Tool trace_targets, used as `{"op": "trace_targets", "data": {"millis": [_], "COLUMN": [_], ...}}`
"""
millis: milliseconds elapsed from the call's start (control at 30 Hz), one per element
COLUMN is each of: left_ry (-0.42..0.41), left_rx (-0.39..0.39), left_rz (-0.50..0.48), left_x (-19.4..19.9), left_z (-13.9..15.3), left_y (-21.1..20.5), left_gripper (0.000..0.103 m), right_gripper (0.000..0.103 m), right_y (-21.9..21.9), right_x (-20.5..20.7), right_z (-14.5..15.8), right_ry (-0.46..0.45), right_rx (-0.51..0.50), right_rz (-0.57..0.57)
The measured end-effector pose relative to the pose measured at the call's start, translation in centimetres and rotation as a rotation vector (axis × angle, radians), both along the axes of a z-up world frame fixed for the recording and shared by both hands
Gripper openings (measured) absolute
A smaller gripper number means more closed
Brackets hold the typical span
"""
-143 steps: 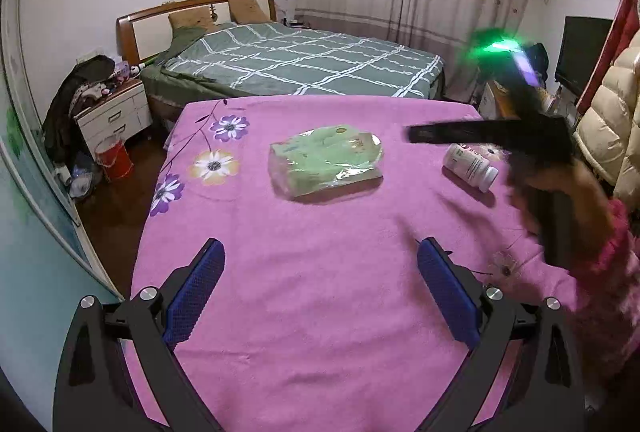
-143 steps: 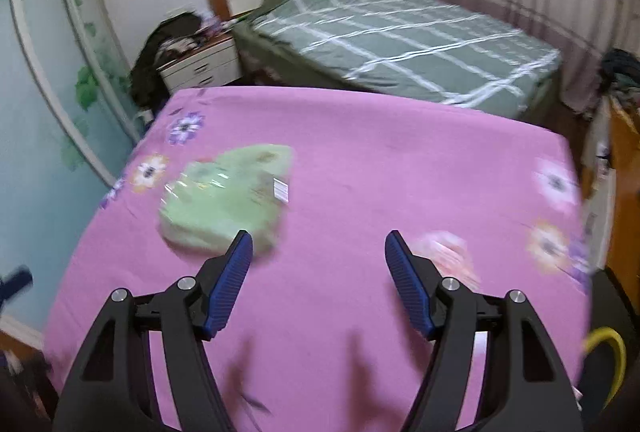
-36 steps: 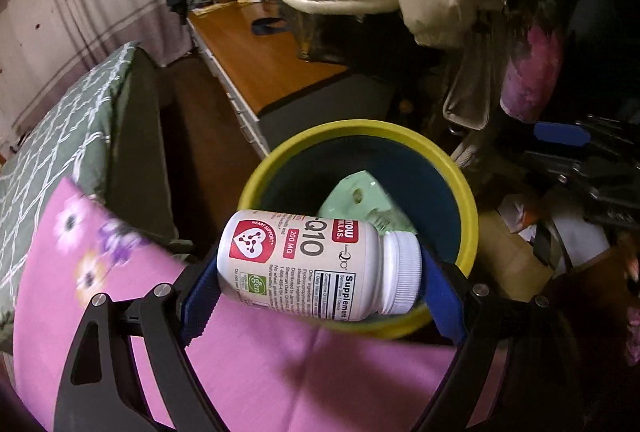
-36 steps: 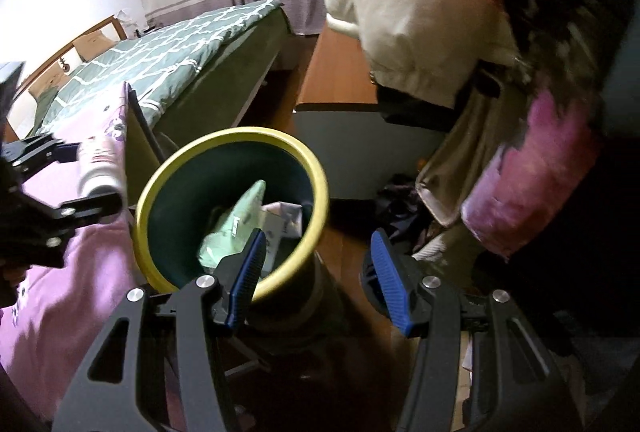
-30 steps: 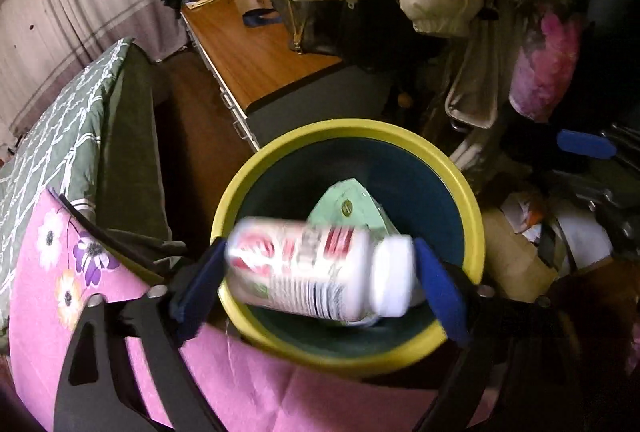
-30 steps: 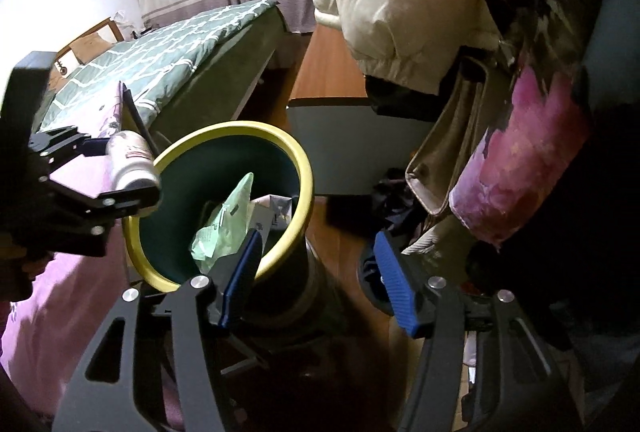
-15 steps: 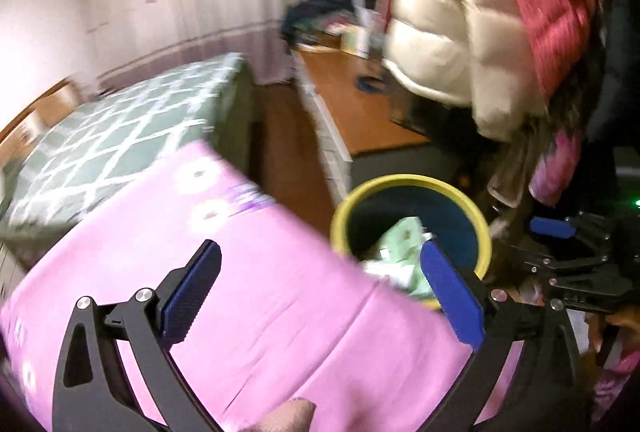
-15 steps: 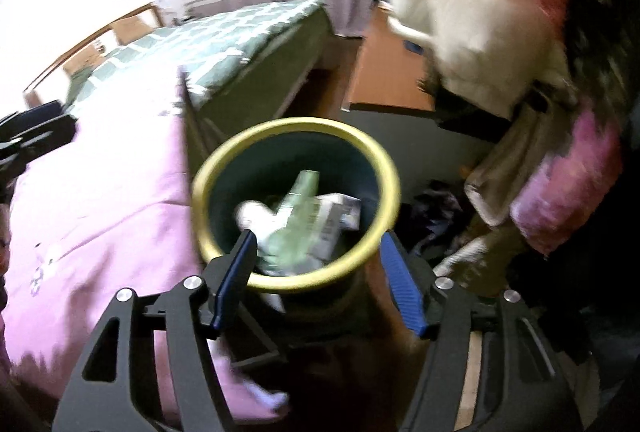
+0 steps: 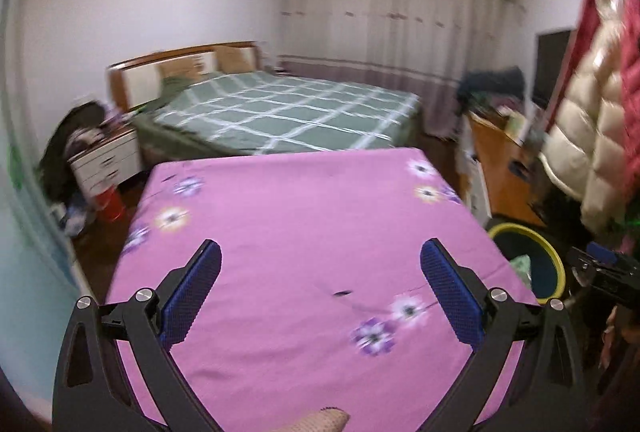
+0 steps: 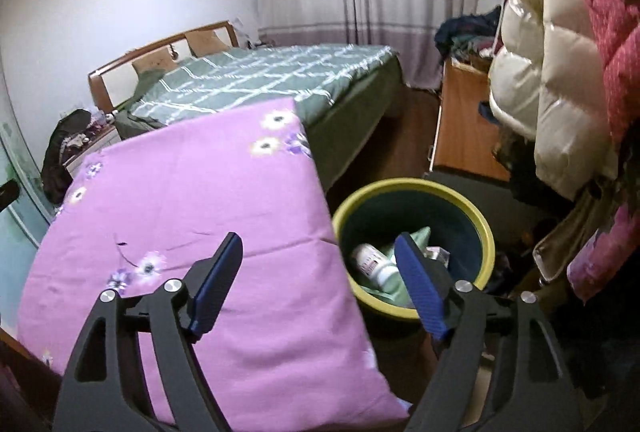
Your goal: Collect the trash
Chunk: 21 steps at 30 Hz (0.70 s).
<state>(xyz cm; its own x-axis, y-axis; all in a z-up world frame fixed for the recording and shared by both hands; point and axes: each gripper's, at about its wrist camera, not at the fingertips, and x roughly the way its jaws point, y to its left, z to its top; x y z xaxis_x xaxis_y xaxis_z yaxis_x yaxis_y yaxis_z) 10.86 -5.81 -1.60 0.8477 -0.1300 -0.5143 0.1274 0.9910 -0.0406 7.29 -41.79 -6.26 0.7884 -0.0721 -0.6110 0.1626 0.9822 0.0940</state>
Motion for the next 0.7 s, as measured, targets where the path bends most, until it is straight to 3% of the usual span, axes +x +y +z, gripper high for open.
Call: {"op": "trace_targets", "data": {"millis": [267,700], "left_ry": [-0.014,-0.040], "left_rx": [-0.026,-0.016], "left_rz": [0.138,0.139], "left_x": [-4.8,-6.7], "left_z": [-0.9,-0.2], "left_y": [5.6,5.4], "left_gripper": [0.098,0.098], "right_gripper": [0.081,0.084], "right_y": [2.9,4.7], "right_x": [-2.4,-3.7], "right_z": [1.6,2.6], "right_ry": [-0.076,-0.112], "right_rx": [-0.055,-0.069], "right_rz": [-0.017,0.018]}}
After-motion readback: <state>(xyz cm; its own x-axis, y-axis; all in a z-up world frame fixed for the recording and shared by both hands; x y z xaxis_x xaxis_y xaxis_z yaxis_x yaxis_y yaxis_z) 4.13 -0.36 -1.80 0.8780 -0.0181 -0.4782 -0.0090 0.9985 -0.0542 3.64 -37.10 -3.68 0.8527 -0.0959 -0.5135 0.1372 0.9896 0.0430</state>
